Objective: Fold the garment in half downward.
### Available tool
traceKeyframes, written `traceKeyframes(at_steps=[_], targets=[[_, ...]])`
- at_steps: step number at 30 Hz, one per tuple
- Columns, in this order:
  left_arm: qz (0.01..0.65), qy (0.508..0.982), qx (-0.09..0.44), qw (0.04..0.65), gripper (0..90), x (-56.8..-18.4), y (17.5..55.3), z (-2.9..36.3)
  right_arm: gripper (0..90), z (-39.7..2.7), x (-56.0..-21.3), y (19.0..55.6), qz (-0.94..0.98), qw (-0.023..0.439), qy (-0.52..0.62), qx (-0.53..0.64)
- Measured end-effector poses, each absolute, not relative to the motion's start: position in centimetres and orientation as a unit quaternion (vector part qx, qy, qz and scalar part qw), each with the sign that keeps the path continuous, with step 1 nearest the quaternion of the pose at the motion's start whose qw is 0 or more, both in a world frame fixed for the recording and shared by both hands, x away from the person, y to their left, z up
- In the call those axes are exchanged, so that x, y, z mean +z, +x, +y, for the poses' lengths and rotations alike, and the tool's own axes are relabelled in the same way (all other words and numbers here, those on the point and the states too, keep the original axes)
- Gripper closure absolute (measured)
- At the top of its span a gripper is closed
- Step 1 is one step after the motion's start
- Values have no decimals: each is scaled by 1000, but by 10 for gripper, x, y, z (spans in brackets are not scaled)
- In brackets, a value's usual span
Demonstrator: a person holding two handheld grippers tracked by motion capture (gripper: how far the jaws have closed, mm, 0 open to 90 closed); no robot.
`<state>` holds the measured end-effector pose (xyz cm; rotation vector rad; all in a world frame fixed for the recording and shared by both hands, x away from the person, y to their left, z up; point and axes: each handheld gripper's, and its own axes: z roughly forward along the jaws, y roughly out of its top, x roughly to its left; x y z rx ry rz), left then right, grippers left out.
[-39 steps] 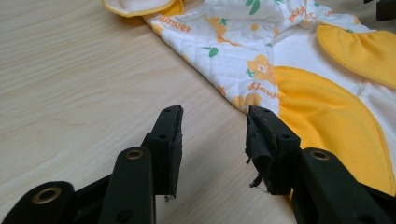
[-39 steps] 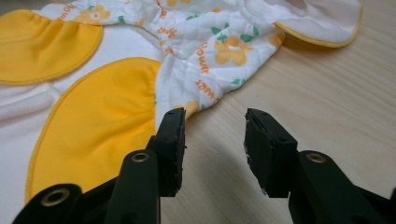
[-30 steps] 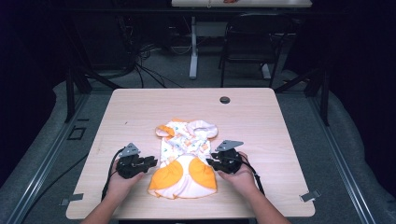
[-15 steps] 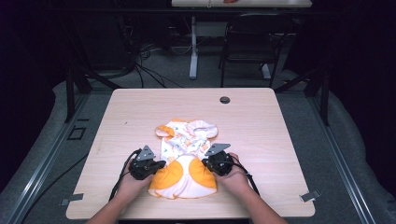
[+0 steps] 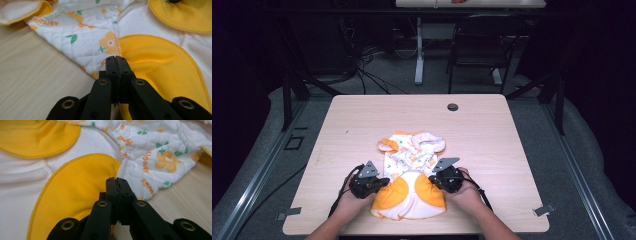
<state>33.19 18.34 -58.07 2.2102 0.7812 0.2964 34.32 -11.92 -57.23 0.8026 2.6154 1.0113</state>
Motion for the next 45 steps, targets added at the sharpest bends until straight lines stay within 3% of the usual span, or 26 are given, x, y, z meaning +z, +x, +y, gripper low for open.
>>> traceKeyframes(at_steps=[18, 21, 34, 45], targets=[[285, 881, 86, 368, 899, -578, 307, 182, 885, -122, -567, 328, 913, 52, 235, 329], [281, 884, 85, 363, 893, -576, 305, 182, 840, -122, -566, 327, 915, 34, 232, 328], [313, 860, 91, 393, 755, -565, 328, 193, 811, -123, -551, 338, 898, 77, 247, 357], [331, 852, 98, 394, 609, -546, 363, 189, 646, -125, -530, 376, 876, 70, 287, 381]])
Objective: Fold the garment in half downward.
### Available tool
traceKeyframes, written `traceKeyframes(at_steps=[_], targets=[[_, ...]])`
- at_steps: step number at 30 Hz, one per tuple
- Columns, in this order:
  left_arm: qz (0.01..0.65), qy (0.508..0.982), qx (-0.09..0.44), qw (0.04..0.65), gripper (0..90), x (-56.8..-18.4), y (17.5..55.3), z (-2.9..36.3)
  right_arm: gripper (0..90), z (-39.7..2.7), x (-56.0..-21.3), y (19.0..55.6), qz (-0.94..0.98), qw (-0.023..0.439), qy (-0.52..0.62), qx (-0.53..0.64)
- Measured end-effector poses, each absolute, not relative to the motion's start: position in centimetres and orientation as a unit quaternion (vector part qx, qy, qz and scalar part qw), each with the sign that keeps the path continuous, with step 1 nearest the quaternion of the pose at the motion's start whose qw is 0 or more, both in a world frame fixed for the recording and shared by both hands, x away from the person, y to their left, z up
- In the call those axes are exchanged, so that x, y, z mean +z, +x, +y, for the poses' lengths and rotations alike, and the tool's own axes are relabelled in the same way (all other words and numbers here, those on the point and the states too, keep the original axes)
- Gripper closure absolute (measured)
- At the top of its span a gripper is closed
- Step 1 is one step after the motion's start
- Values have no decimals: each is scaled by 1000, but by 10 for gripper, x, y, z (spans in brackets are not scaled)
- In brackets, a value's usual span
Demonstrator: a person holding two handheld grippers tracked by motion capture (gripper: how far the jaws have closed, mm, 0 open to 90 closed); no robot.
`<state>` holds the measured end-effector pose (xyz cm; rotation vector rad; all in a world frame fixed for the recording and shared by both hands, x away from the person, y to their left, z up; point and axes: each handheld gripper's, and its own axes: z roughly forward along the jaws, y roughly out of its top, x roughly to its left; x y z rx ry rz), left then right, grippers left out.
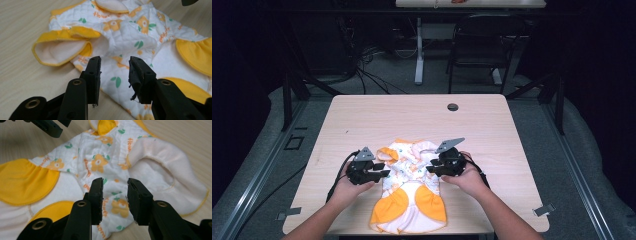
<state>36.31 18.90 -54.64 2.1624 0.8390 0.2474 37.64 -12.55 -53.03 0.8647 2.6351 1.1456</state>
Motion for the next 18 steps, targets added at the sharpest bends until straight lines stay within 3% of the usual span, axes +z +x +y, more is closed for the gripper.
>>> traceKeyframes(at_steps=[12, 18], targets=[[340, 842, 111, 403, 549, -527, 407, 182, 559, -123, -511, 418, 866, 92, 311, 380], [339, 844, 126, 397, 551, -521, 430, 173, 562, -124, -508, 438, 858, 110, 333, 375]])
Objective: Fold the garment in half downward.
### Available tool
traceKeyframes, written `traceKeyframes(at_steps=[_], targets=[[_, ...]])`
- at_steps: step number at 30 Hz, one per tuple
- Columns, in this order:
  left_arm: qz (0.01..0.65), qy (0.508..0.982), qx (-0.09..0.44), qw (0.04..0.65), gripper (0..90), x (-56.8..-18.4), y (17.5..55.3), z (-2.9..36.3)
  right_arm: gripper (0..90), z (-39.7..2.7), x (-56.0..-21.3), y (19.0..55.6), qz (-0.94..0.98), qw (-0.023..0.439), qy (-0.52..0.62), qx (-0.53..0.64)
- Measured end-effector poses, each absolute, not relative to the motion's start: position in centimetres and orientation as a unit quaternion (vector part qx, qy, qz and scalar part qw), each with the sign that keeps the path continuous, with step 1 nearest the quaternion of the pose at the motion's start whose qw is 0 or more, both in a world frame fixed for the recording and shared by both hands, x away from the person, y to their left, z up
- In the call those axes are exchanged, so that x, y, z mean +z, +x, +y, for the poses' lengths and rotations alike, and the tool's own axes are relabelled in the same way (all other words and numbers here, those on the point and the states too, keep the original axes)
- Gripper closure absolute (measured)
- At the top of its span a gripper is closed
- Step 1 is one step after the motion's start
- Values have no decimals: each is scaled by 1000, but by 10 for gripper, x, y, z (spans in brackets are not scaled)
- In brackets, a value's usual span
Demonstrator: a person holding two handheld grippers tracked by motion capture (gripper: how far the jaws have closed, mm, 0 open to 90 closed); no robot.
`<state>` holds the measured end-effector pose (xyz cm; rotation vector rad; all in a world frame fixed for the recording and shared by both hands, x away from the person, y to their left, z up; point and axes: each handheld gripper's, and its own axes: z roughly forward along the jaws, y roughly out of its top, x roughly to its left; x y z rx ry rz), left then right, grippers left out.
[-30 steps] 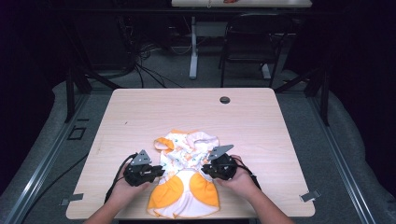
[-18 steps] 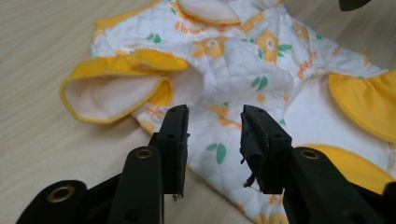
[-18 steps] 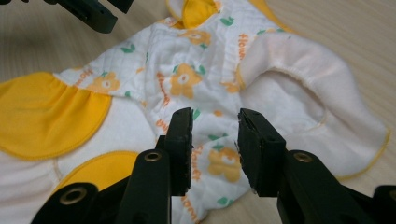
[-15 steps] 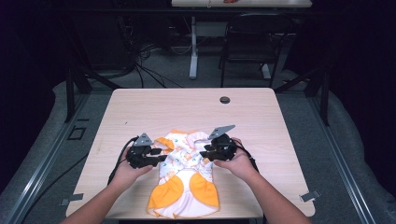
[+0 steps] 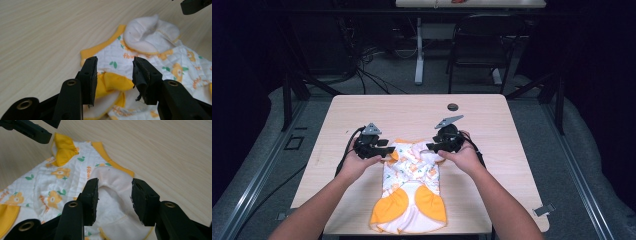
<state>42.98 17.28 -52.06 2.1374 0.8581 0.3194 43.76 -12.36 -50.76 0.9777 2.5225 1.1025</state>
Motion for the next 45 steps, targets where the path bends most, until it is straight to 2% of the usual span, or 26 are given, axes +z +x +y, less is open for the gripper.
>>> traceKeyframes(at_steps=[3, 5, 13, 14, 16, 25, 37, 45], targets=[[339, 844, 117, 399, 551, -520, 436, 170, 602, -124, -508, 443, 849, 102, 352, 381], [337, 845, 121, 398, 566, -520, 439, 169, 649, -124, -508, 448, 855, 127, 344, 367], [353, 839, 115, 397, 606, -527, 456, 168, 752, -117, -509, 463, 867, 136, 342, 337], [359, 839, 119, 392, 613, -528, 461, 167, 807, -114, -508, 466, 874, 135, 333, 328], [363, 837, 123, 392, 621, -530, 464, 167, 821, -111, -508, 470, 869, 135, 334, 338], [376, 839, 120, 375, 622, -540, 474, 166, 790, -104, -516, 484, 884, 121, 324, 315], [393, 838, 118, 359, 584, -558, 481, 169, 733, -97, -544, 492, 889, 107, 337, 291], [392, 842, 119, 351, 560, -563, 482, 165, 666, -100, -561, 493, 885, 90, 356, 285]])
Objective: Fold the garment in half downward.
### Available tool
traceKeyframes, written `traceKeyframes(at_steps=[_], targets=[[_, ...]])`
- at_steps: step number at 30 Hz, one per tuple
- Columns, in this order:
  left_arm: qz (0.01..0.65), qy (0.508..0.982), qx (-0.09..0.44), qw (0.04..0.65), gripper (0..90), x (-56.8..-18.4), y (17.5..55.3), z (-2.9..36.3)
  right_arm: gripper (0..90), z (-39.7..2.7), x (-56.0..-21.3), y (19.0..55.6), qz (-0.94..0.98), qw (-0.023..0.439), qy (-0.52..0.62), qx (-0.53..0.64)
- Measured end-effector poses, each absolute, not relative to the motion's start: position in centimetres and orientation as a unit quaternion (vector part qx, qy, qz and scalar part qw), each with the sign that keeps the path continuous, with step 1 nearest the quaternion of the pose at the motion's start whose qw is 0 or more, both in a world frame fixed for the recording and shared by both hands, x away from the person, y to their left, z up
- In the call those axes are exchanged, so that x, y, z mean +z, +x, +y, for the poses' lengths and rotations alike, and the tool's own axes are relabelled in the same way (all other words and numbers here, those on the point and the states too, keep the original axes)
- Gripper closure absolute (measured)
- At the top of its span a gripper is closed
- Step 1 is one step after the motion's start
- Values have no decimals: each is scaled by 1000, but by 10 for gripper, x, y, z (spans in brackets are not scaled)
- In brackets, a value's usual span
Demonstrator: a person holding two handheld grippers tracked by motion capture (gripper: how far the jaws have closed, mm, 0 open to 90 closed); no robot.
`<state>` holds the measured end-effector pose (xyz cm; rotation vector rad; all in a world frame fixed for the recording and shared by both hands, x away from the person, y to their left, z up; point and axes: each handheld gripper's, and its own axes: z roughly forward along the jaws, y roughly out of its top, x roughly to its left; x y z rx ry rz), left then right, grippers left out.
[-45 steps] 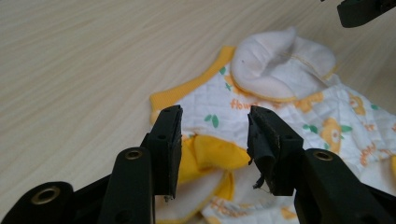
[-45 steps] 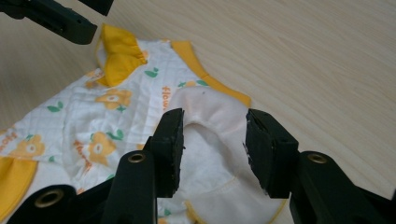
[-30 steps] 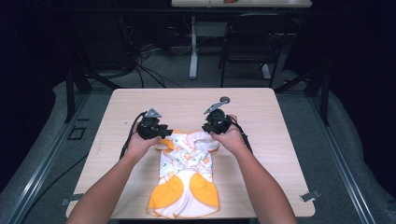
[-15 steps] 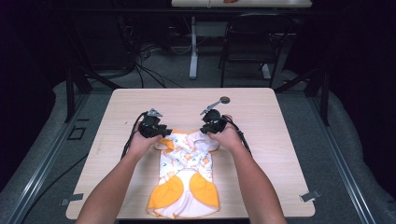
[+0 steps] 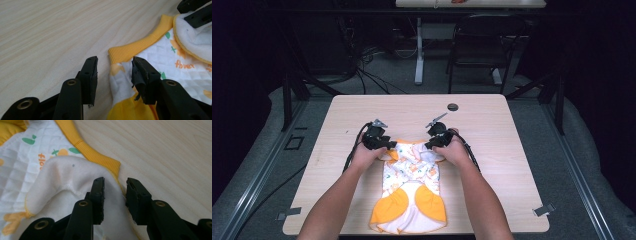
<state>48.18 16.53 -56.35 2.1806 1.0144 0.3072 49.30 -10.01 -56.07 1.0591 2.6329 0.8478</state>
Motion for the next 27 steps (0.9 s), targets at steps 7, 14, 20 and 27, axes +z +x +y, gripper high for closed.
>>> traceKeyframes(at_steps=[7, 14, 20, 27], targets=[[388, 849, 116, 341, 541, -568, 483, 162, 649, -100, -563, 493, 883, 89, 362, 286], [392, 846, 111, 344, 523, -574, 482, 165, 673, -101, -564, 494, 883, 84, 360, 288], [391, 844, 112, 350, 584, -575, 481, 166, 707, -101, -564, 494, 881, 73, 365, 293], [390, 847, 99, 347, 756, -574, 480, 164, 788, -102, -565, 495, 878, 51, 367, 303]])
